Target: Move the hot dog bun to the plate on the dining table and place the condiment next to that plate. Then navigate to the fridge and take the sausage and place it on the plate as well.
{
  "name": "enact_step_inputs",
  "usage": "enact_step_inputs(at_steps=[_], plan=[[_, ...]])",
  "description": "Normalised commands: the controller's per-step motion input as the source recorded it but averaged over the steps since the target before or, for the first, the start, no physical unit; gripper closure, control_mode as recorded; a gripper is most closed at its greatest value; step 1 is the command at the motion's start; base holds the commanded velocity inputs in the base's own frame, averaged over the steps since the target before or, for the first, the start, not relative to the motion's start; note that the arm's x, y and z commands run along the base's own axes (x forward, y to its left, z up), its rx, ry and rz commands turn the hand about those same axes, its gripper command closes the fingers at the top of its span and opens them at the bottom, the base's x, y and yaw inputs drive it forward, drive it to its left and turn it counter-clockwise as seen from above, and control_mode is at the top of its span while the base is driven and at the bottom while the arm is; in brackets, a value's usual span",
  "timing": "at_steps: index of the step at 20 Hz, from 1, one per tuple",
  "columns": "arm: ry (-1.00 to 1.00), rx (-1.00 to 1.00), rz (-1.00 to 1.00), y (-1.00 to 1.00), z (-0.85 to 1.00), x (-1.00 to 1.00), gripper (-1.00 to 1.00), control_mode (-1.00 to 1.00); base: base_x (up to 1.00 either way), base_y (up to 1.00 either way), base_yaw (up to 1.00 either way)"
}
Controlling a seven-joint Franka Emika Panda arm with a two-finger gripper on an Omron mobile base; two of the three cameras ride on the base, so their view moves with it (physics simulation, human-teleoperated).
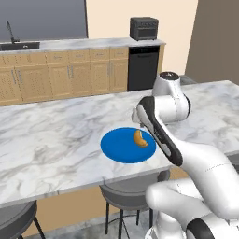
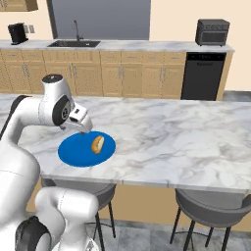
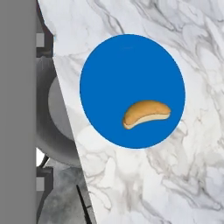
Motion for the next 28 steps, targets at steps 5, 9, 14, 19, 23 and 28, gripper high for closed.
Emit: enact_step_inputs(at_steps=[5, 9, 14, 19, 23, 28], plan=[[0.12, 0.0, 0.0, 0.0, 0.03, -1.0, -1.0, -1.0, 0.0, 0.0, 0.0], [0.17, -0.02, 0.0, 0.0, -0.2, -0.95, -1.0, -1.0, 0.0, 0.0, 0.0], [0.06, -0.01, 0.0, 0.0, -0.17, -0.47, -1.0, 1.0, -0.15, 0.0, 0.0], [0.0, 0.0, 0.0, 0.0, 0.0, 0.0, -1.0, 1.0, -1.0, 0.23, 0.0], [0.0, 0.0, 0.0, 0.0, 0.0, 0.0, -1.0, 1.0, -0.97, 0.94, 0.07], [0.0, 0.0, 0.0, 0.0, 0.0, 0.0, -1.0, 1.0, -0.58, 1.0, 0.15]])
